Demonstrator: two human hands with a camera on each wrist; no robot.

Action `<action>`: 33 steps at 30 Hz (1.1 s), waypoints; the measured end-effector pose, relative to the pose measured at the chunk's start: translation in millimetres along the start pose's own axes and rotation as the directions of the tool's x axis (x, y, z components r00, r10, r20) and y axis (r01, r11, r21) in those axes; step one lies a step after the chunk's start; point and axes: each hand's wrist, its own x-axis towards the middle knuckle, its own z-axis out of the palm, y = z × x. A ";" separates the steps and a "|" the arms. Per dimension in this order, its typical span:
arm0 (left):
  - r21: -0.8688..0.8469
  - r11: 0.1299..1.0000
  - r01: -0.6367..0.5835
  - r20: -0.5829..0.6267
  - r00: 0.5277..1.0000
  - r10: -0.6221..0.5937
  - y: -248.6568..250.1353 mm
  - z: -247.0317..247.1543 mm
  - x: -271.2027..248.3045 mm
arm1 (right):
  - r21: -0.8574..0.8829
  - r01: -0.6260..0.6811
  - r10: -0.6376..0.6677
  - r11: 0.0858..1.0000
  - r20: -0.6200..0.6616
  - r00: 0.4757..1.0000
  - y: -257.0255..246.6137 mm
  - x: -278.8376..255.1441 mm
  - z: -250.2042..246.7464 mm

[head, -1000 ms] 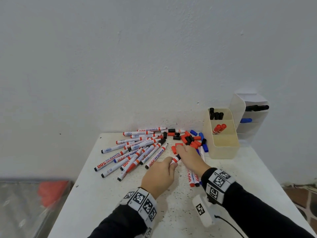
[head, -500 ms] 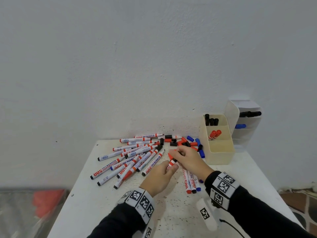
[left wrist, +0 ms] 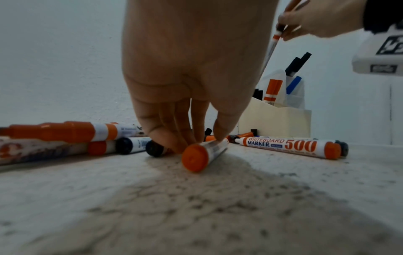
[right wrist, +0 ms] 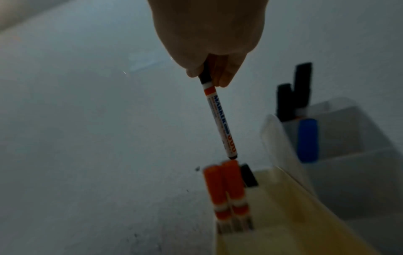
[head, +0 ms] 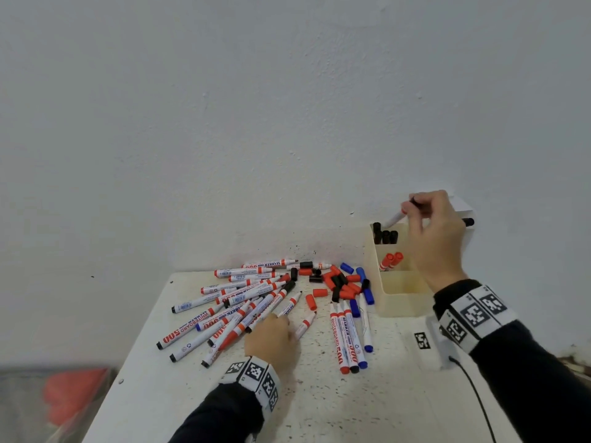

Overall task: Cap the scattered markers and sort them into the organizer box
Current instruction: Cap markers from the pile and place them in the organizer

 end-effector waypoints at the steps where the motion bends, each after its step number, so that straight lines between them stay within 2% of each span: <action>1: -0.001 1.000 -0.006 -0.003 1.000 0.006 0.6 1.5 -0.1 | -0.032 0.001 -0.001 0.999 0.013 1.000 8.1 2.0 -0.8; 6: -0.029 1.000 0.002 -0.016 1.000 -0.002 6.2 4.6 -2.4 | -0.084 -0.104 0.115 0.991 0.145 0.983 44.7 1.1 11.2; 9: -0.045 0.999 -0.002 -0.013 1.000 0.001 7.6 5.6 -3.6 | -0.132 -0.099 0.120 0.986 0.164 0.979 55.8 7.3 21.6; 11: -0.046 0.999 -0.010 -0.015 1.000 0.009 6.7 6.2 -4.1 | -0.151 -0.124 0.157 0.981 0.232 0.960 60.3 11.7 27.5; 14: -0.030 0.999 -0.014 -0.017 1.000 0.014 5.2 6.0 -3.4 | -0.235 -0.212 0.297 0.949 0.430 0.853 68.1 13.9 33.5; 17: -0.027 1.000 -0.010 0.002 1.000 0.010 5.0 5.3 -1.7 | -0.364 -0.188 0.369 0.912 0.529 0.764 72.3 14.1 35.6; 24: -0.041 0.999 0.035 -0.020 0.999 -0.035 4.6 9.0 0.9 | -0.433 -0.172 0.429 0.885 0.615 0.661 65.7 16.3 34.8; 26: -0.057 0.997 0.045 -0.036 0.998 -0.047 4.9 9.2 1.2 | -0.416 -0.188 0.421 0.890 0.591 0.688 61.5 14.6 33.4; 30: -0.102 0.993 0.066 -0.060 0.996 -0.072 5.5 9.8 -0.4 | -0.320 -0.150 0.294 0.935 0.467 0.834 40.4 11.6 31.5; 31: -0.114 0.991 0.070 -0.064 0.995 -0.077 4.9 10.1 -1.0 | -0.294 -0.138 0.267 0.946 0.464 0.844 31.8 9.5 31.6; 33: -0.135 0.988 0.074 -0.075 0.994 -0.085 3.3 10.5 -1.9 | -0.247 -0.144 0.258 0.958 0.532 0.806 13.0 2.3 33.7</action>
